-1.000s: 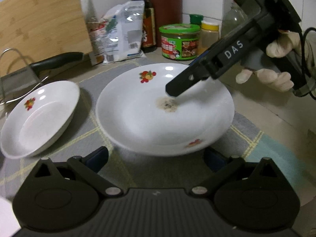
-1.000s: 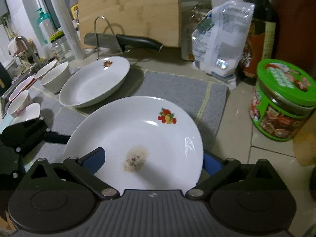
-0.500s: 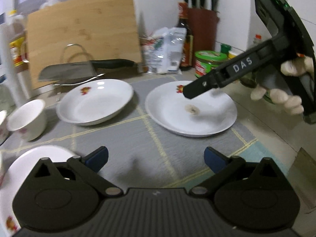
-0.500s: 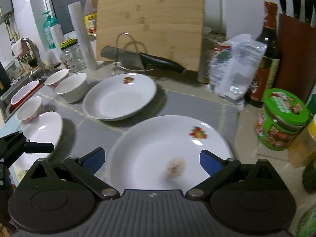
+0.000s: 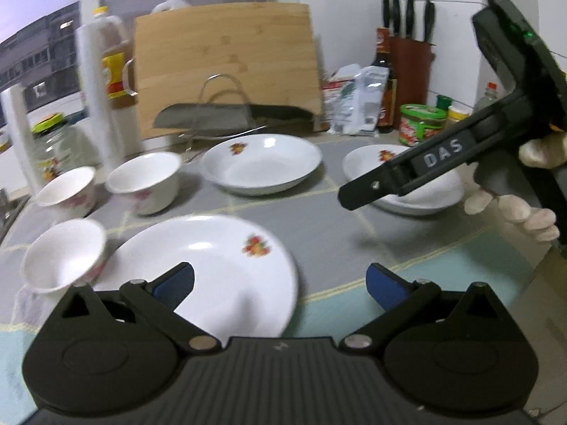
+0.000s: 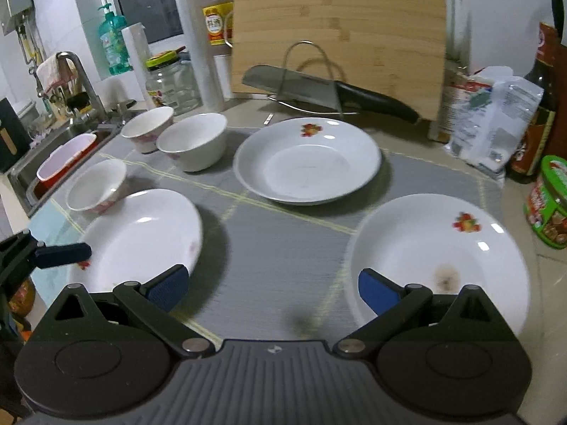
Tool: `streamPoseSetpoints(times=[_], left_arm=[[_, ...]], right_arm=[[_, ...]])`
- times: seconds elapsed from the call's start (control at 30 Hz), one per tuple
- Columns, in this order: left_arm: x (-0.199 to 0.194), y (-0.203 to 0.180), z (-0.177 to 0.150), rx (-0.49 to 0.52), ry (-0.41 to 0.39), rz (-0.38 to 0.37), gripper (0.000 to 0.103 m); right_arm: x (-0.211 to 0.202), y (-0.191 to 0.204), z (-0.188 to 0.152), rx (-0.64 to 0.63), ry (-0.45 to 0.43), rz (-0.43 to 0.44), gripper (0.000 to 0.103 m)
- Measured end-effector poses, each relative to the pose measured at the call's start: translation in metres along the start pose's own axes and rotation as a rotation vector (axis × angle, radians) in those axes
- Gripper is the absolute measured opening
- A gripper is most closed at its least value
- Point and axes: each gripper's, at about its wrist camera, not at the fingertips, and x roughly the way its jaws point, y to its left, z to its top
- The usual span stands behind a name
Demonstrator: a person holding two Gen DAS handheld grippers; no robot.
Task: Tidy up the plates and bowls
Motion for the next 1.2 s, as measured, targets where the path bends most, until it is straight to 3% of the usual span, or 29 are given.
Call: streamPoseSetpoints(times=[0.5,1.0,1.2], left_arm=[[-0.018,0.071,-0.049,-0.023,0.074,0.014,0.102],[0.003,0.102,-0.074,0.007,0.126,-0.124,0.102],[0.007,0.100,-0.074,0.044,0.127,-0.135,0.102]], right_arm=[[0.030,0.062,-0.010,0.012,0.037,0.024,0.103],[0.052,0.098,-0.027,0.069,0.088,-0.035,0.103],[0.054,0.098,-0.030,0.070,0.099,-0.027,0.103]])
